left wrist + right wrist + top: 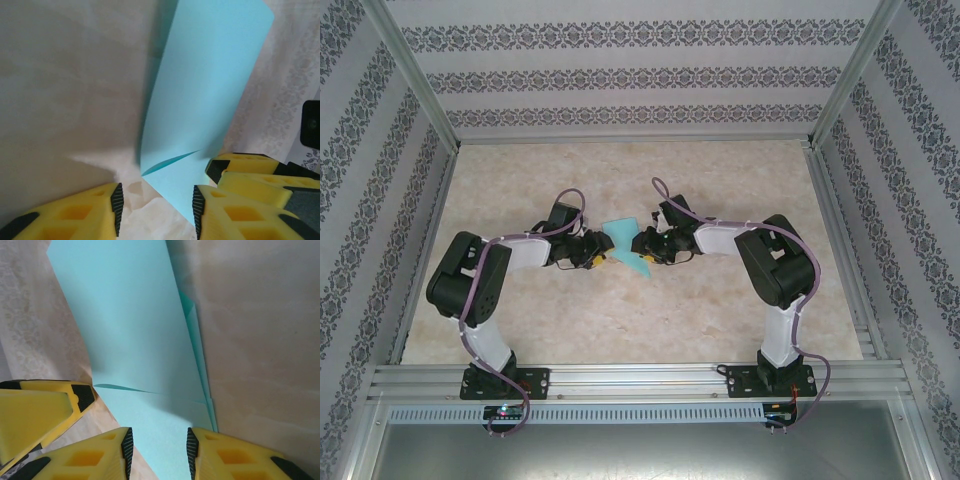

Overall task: Fold a paper plane with a square sheet of paper (pick it up from the middle)
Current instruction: Fold the wing for the fifth time at the center of the table.

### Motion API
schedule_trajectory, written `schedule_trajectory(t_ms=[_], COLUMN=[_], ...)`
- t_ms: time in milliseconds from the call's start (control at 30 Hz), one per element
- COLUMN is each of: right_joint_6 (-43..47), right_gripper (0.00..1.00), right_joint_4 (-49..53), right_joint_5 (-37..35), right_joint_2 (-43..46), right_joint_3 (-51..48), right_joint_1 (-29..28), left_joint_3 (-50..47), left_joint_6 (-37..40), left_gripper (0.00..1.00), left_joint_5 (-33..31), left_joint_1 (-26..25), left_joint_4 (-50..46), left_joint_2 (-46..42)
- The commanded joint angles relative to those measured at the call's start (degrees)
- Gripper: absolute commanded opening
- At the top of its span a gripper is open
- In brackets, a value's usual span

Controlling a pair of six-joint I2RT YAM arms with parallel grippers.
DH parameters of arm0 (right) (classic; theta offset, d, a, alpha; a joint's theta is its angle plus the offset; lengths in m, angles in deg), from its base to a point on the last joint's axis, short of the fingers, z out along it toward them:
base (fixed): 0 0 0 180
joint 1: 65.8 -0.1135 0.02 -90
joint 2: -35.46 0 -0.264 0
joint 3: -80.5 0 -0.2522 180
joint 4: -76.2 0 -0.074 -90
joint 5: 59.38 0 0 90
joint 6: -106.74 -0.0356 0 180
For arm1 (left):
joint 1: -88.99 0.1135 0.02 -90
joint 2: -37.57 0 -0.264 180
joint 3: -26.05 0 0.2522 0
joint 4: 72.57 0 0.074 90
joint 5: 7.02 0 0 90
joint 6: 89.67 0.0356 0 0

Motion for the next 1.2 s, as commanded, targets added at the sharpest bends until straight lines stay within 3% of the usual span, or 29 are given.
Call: schedule_trajectory(t_ms=[0, 300, 600, 1167], right_joint_6=[-0.7, -0.5, -0.4, 2.9], right_gripper=[0.37, 0.36, 0.36, 0.38], right_joint_4=[1.6, 1.3, 1.3, 0.4], right_joint_5=[-1.6, -1.4, -1.2, 0.9], right_joint_2=[-0.8, -0.3, -0.3, 0.2], right_joint_3=[-2.3, -2.9, -3.0, -3.2], right_joint_1=[0.8, 1.2, 1.4, 1.5], left_joint_3=[1.9, 3.1, 3.7, 2.3], left_joint_6=[-0.3, -0.4, 0.0, -1.1], left_gripper=[0.41, 0.36, 0.37, 0.26], left_joint_5=[1.1, 0.9, 0.1, 7.2], left_joint_1=[-0.9, -1.1, -1.1, -1.1], left_joint_4=[0.7, 0.5, -1.0, 10.9], left_joint_2=[0.7, 2.5, 3.3, 4.3])
